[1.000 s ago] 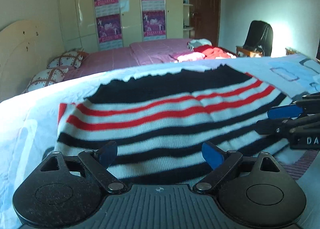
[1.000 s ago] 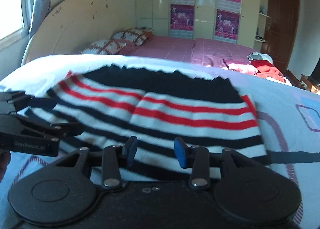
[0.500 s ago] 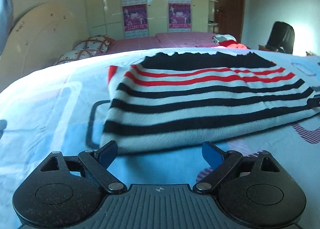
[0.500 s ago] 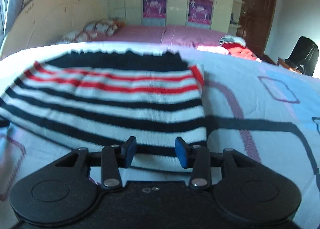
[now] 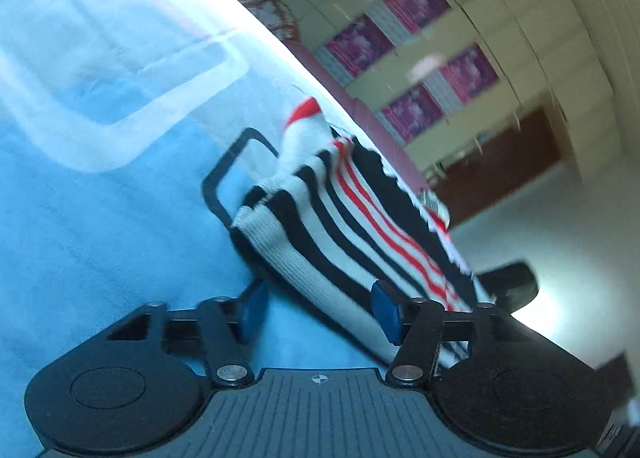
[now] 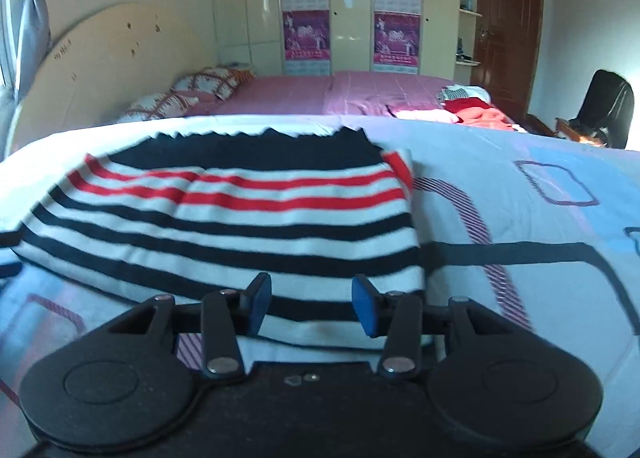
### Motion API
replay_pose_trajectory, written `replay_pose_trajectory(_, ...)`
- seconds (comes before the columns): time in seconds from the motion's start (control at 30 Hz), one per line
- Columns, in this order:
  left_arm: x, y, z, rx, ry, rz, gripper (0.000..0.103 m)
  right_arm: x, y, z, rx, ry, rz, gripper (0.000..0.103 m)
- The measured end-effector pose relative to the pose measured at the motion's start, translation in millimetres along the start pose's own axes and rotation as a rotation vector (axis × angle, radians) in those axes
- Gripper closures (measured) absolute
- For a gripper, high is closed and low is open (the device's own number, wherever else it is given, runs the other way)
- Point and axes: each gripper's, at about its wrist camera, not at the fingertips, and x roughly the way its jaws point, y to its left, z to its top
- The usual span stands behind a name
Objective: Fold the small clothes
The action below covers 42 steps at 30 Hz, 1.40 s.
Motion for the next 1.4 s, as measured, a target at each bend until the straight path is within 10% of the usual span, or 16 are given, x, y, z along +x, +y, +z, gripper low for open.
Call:
replay_pose_trajectory(0.23, 24.4, -1.6, -1.5, -0.055, -0.059, -0.029, 0.045, 9.3, 15.7, 10.1, 0.076, 0.006, 0.129, 0.081)
replay_pose_trajectory(0.67, 82.0, -7.2, 20.9, -0.095, -0.14, -0.103, 0.046, 59.5, 51.7, 36.0, 0.065, 0.019, 0.154, 0.083)
replay_pose_trajectory(0.8, 95.3, 4.3, 28.9, -0.151, -0.142, -0.087, 0.076, 72.5, 61.4, 43.7, 0.058, 0.024, 0.156, 0.088)
replay_pose_trajectory(1.4, 106.6, 9.5, 35.0, -0.114, -0.135, -0.147, 0.081, 87.1, 86.5, 38.4, -0.031, 0.036, 0.126, 0.092)
